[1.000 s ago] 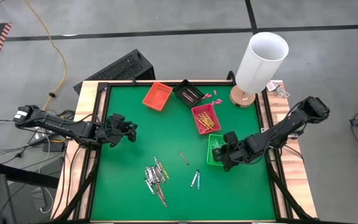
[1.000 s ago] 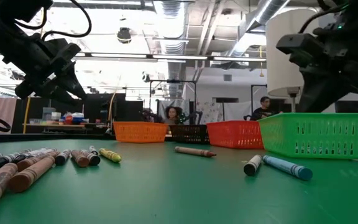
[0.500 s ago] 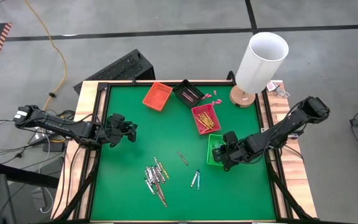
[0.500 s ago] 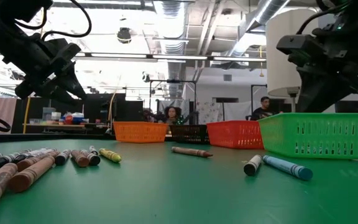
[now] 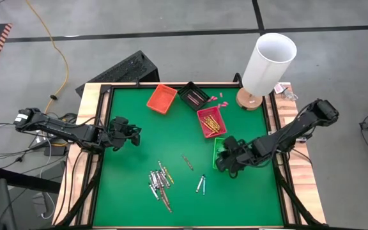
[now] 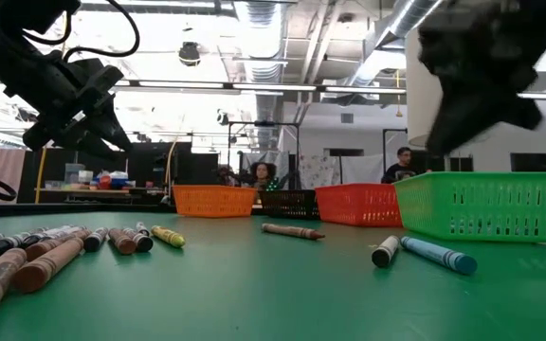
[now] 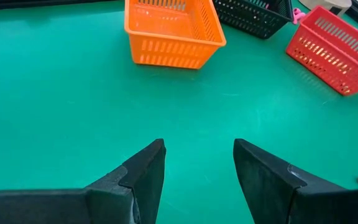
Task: Sort crayons
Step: Put the brown crayon into the black bin
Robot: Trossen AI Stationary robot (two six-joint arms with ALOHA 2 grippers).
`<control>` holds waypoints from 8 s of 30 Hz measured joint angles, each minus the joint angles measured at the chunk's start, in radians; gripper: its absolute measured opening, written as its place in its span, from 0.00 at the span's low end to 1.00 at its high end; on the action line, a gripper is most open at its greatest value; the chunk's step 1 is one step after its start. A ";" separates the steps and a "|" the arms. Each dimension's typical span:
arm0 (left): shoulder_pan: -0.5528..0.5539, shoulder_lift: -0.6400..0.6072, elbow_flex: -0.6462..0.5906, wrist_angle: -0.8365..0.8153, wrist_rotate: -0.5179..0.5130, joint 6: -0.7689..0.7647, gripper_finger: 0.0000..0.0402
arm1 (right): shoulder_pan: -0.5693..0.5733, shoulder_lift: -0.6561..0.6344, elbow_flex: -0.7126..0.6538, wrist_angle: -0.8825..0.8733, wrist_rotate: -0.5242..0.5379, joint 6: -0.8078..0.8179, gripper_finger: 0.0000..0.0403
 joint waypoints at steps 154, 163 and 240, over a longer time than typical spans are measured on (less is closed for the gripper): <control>0.001 0.000 0.000 -0.038 -0.133 -0.026 0.45 | -0.879 0.705 1.004 -0.267 -0.171 -1.285 0.01; 0.002 0.000 0.000 -0.038 -0.138 -0.044 0.45 | -0.984 0.705 0.918 -0.112 -0.279 -1.277 0.01; 0.003 0.000 0.000 -0.038 -0.134 -0.037 0.45 | -1.047 0.818 0.771 -0.024 -0.465 -1.181 0.12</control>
